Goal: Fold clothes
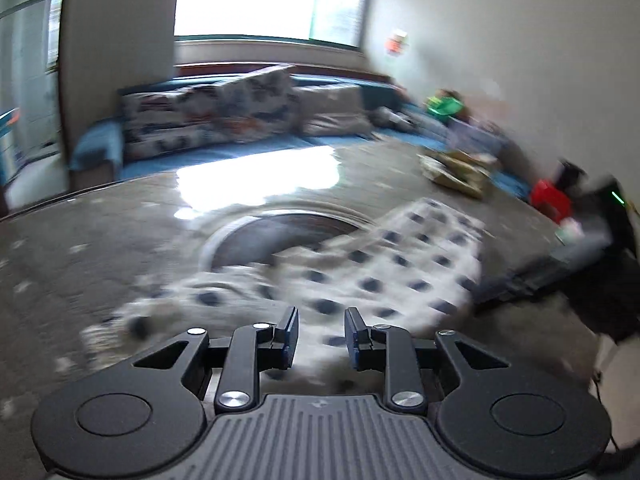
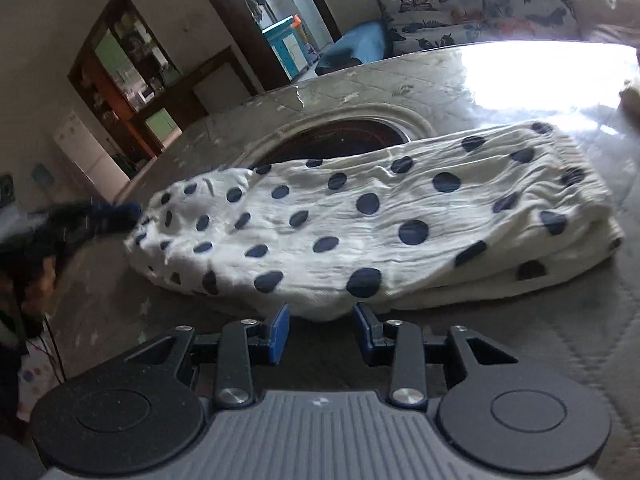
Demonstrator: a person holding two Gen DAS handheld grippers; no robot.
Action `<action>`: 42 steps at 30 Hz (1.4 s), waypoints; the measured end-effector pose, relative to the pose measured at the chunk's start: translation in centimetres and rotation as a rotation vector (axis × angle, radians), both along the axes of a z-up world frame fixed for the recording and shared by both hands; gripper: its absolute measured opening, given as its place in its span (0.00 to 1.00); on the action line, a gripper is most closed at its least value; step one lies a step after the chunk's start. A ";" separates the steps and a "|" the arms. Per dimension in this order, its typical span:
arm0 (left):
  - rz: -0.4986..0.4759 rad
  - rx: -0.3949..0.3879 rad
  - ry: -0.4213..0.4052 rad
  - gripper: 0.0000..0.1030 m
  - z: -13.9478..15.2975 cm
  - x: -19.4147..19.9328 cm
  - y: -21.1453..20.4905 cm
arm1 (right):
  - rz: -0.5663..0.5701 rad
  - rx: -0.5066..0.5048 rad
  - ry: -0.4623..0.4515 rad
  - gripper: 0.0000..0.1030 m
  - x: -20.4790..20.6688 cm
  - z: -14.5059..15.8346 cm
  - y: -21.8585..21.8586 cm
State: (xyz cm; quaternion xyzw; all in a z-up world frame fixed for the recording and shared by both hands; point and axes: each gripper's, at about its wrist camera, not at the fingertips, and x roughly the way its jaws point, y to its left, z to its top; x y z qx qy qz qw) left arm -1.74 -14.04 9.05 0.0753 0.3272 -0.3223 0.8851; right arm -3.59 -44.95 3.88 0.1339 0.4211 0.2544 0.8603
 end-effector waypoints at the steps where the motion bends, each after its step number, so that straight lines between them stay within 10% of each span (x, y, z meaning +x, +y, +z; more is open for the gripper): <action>1: -0.032 0.015 0.000 0.27 -0.2 -0.4 -0.9 | -0.004 0.018 -0.004 0.35 0.1 0.0 0.0; 12: -0.275 0.133 -0.022 0.38 -2.8 -1.7 -10.2 | -0.062 0.173 -0.012 0.35 2.6 0.3 -0.9; 23: -0.214 0.247 -0.043 0.25 -5.4 0.8 -13.7 | -0.084 0.212 -0.008 0.35 3.3 -0.2 -1.5; 28: -0.179 0.163 0.015 0.07 -4.6 2.1 -12.0 | -0.076 0.172 -0.045 0.35 2.3 0.5 -2.0; 42: -0.215 -0.117 0.231 0.06 -1.8 3.8 -7.4 | 0.203 -0.131 -0.213 0.35 -3.2 2.0 3.0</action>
